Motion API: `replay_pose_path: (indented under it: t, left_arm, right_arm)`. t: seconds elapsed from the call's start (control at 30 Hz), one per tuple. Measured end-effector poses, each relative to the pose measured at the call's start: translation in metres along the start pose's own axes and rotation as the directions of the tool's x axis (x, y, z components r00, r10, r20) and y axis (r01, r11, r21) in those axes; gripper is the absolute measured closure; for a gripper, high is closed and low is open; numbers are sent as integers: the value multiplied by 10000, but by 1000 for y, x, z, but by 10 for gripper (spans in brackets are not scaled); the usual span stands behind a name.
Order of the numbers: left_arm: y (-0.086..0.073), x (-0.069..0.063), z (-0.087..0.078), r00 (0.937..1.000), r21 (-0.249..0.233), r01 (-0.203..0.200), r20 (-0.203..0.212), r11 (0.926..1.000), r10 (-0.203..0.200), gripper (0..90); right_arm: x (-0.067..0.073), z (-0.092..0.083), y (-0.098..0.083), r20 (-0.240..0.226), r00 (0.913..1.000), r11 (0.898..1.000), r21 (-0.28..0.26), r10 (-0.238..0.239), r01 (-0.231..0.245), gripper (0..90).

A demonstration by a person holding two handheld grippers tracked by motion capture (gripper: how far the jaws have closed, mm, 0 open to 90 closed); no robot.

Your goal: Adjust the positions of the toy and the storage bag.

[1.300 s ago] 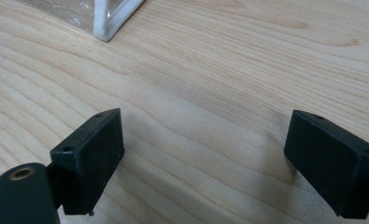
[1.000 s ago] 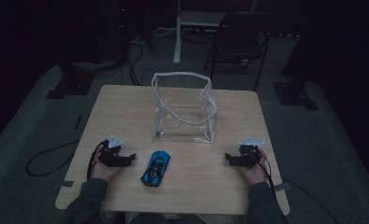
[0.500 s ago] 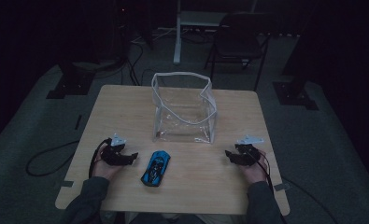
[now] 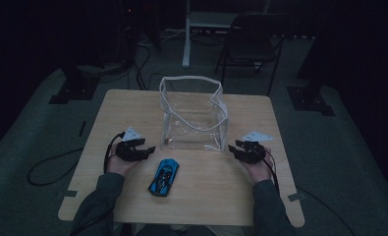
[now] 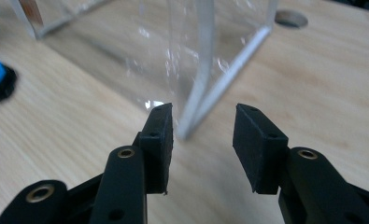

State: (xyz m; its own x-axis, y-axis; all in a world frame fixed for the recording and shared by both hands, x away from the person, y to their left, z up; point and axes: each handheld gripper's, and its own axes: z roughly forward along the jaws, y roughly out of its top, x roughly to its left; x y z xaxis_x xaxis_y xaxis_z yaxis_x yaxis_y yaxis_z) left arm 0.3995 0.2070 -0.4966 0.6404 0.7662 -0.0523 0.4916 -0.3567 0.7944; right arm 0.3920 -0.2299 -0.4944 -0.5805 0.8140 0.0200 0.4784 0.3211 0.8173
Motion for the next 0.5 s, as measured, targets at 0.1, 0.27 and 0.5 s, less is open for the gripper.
replay_pose_path:
  t: [0.1, 0.27, 0.5]
  left_arm:
    - [10, -4, 5, 9996, -91, -279, 65, 9996, 279, 436]
    - [23, -3, 20, 9997, -192, -202, 154, 9996, 205, 475]
    - [30, -5, 32, 9993, -198, -311, 193, 9993, 315, 627]
  right_arm:
    - [0, 5, 10, -46, 10000, 9999, -81, -61, 61, 578]
    - [1, 13, 20, -170, 9998, 9996, -273, -124, 119, 595]
    - [1, 19, 26, -265, 9995, 9988, -456, -191, 179, 672]
